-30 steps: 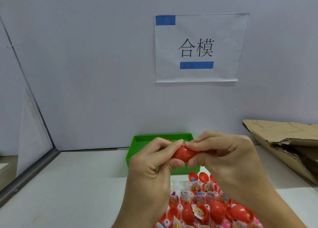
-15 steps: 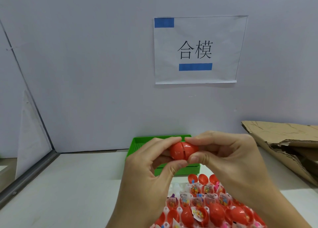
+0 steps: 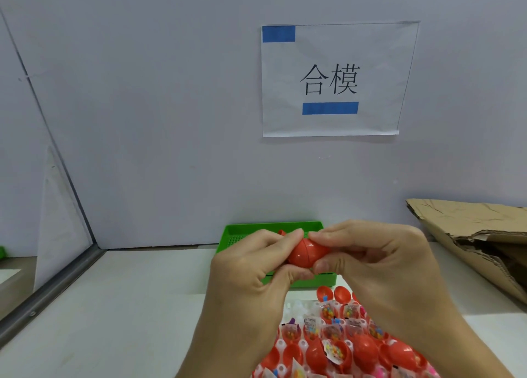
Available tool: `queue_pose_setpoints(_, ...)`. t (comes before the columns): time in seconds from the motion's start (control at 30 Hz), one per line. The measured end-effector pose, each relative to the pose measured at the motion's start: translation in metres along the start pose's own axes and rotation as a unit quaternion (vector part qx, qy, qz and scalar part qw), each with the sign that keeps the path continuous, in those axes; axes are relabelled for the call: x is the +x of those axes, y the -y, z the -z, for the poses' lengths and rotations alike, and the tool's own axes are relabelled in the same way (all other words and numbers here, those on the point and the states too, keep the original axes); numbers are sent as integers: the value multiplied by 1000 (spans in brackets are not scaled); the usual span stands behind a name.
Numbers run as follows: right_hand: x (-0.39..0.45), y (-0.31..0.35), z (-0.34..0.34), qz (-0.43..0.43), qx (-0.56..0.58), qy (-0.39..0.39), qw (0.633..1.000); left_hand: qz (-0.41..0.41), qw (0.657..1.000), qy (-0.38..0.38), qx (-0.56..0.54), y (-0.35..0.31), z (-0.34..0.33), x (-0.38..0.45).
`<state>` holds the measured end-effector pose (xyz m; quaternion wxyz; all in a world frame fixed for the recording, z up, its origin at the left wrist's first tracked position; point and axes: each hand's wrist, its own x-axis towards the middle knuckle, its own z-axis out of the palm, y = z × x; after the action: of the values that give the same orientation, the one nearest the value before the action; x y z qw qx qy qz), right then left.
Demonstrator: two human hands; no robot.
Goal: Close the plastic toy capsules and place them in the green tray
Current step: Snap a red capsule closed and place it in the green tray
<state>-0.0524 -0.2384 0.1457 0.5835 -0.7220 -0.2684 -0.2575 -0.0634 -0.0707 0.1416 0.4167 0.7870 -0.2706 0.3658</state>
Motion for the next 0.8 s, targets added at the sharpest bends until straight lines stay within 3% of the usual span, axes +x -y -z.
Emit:
queue_pose_setpoints(0.27,0,-1,-4,20,-68,5,997,-41,996,29,75,4,-2,-2)
queue_pose_setpoints(0.47,0,3,-8,43,-5,3,999,-41,996,11,81,2,-7,-3)
queue_pose_setpoints(0.6,-1,2,-10,56,17,-9,998,-18,1000,-20,11,-2,-3,-1)
queue_pose_setpoints(0.8,0,4,-5,21,10,27,999,68,994,4,-88,-2,5,0)
